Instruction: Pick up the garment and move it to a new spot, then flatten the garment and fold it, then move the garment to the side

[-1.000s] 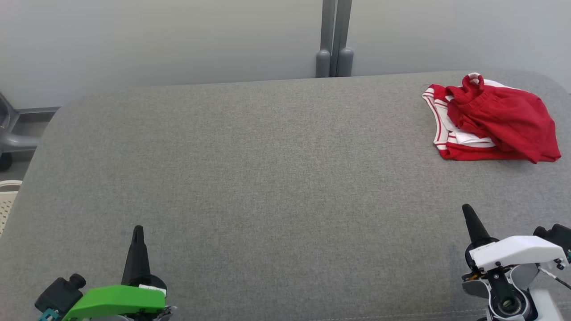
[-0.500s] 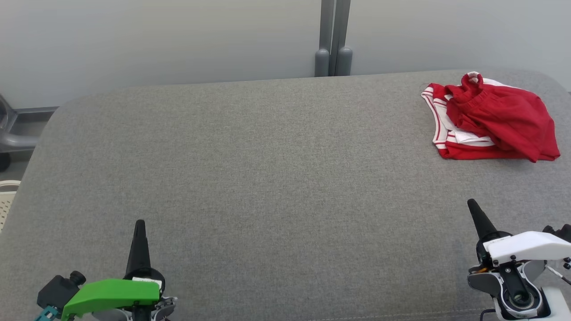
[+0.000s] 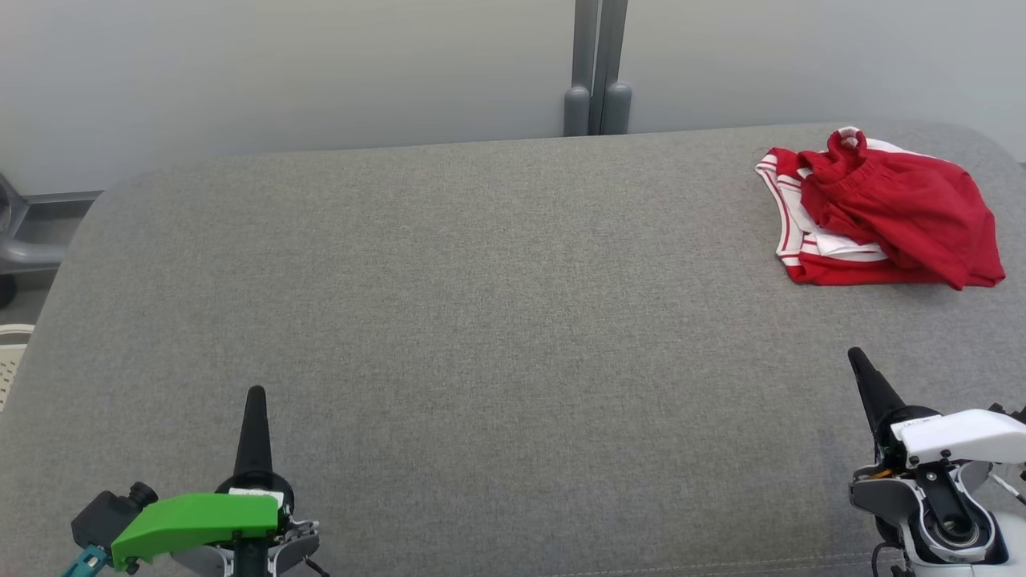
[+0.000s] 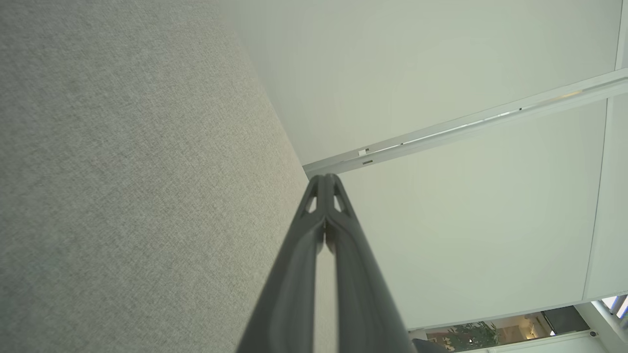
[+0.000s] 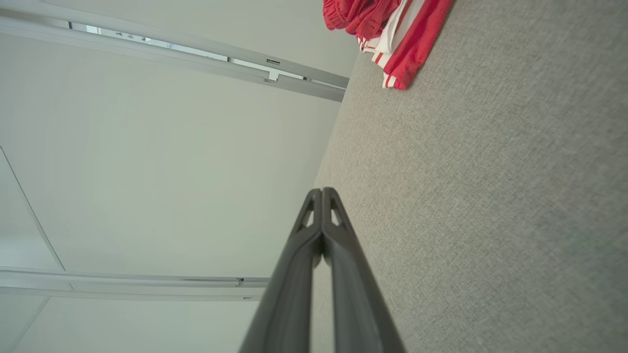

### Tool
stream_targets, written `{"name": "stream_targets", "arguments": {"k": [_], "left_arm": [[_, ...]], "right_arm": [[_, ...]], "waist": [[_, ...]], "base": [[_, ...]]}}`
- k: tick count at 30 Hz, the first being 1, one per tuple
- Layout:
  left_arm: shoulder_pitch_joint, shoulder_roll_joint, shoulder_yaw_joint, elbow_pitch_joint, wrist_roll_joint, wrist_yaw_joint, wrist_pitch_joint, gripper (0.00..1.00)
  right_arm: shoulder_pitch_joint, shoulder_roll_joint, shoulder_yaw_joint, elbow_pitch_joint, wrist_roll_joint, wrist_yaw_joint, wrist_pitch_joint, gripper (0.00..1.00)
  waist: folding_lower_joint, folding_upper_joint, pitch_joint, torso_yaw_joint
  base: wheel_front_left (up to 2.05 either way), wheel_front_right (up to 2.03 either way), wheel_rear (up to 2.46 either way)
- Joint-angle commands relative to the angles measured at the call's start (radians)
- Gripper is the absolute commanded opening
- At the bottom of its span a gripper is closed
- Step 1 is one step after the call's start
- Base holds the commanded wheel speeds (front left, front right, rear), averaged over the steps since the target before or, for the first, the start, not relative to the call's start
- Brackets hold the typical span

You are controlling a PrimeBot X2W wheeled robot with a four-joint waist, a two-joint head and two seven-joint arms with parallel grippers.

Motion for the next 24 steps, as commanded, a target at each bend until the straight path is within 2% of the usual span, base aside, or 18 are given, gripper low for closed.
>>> {"name": "stream_targets", "arguments": {"k": [1,24], "left_arm": [[-0.029,0.002,-0.002,-0.003,-0.043,-0.007,0.005,0.00],[-0.055,0.001,-0.015,0.007,-0.223,-0.015,0.024,0.00]], "right_arm": [[-0.019,-0.007,-0.013,-0.003,0.040,0.000,0.017,0.00],[-0.034,-0.007,-0.062,0.001,0.206,0.000,0.088,0.00]], "waist": [[0.0000,-0.0001,0.001,-0.001],[0.0000,-0.0001,0.005,-0.006]], "base": [[0.00,0.00,0.00],[0.00,0.00,0.00]]}}
